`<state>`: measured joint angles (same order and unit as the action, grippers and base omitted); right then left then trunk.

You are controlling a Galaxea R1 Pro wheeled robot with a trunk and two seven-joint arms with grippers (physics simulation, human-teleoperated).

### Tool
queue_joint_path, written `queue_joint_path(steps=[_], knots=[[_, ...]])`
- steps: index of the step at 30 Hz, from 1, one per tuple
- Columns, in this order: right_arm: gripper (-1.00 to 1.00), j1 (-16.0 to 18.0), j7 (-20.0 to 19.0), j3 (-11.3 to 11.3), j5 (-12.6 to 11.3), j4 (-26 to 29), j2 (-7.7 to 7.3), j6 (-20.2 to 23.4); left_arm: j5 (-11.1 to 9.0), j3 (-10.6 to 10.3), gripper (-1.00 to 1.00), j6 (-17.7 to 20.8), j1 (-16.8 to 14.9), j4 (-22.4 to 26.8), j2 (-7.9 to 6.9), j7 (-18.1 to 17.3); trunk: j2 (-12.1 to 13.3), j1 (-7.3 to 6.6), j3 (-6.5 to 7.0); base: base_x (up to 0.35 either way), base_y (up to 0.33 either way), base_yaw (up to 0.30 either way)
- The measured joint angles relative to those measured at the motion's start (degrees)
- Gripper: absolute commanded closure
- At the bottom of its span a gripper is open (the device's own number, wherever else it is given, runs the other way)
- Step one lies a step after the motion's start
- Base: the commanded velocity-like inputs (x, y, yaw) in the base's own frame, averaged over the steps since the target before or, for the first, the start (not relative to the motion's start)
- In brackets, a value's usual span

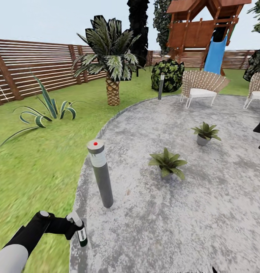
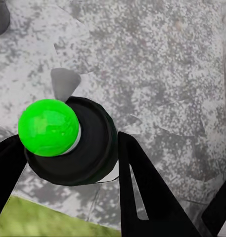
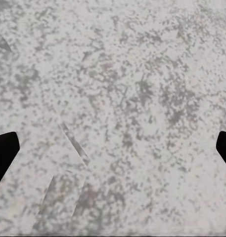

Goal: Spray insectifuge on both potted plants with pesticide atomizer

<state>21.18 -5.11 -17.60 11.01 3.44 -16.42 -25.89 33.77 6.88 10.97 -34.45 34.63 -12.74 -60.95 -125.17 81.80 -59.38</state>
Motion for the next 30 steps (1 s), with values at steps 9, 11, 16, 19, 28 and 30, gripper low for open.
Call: queue_joint_path(steps=[9, 11, 16, 19, 28, 30], knots=[[-1.0, 0.0, 0.0, 0.0, 0.0, 0.0, 0.0, 0.0, -0.1, 1.9, 1.0, -0.6, 0.2, 0.0, -1.37, -0.7, 0.0, 0.0, 0.0, 0.0, 0.339, -0.281], [-1.0, 0.0, 0.0, 0.0, 0.0, 0.0, 0.04, 0.0, -0.1, 2.0, 1.0, -3.1, 0.3, 0.0, -1.9, -0.7, 0.0, 0.0, 0.0, 0.0, 0.339, -0.282], [-1.0, 0.0, 0.0, 0.0, 0.0, 0.0, 0.08, 0.0, -0.4, 2.9, 1.0, -7.3, 0.3, -0.1, -3.84, -0.7, 0.0, 0.0, 0.0, 0.0, 0.339, -0.282], [-1.0, 0.0, 0.0, 0.0, 0.0, 0.0, 0.12, 0.0, -0.4, 4.5, 1.0, -7.6, 0.3, -0.1, -4.06, -0.7, 0.0, 0.0, 0.0, 0.0, 0.339, -0.282], [-1.0, 0.0, 0.0, 0.0, 0.0, 0.0, 0.17, 0.0, -0.3, 6.9, 1.0, -7.5, 0.3, -0.1, -3.77, -0.1, 0.0, -0.02, 0.0, 0.081, 0.339, -0.282], [-1.0, 0.0, 0.0, 0.0, 0.0, 0.0, 0.17, 0.0, -0.3, 7.0, 1.0, -7.5, 0.3, -0.1, -3.7, 0.0, 0.0, -0.01, 0.0, 0.09, 0.339, -0.282]])
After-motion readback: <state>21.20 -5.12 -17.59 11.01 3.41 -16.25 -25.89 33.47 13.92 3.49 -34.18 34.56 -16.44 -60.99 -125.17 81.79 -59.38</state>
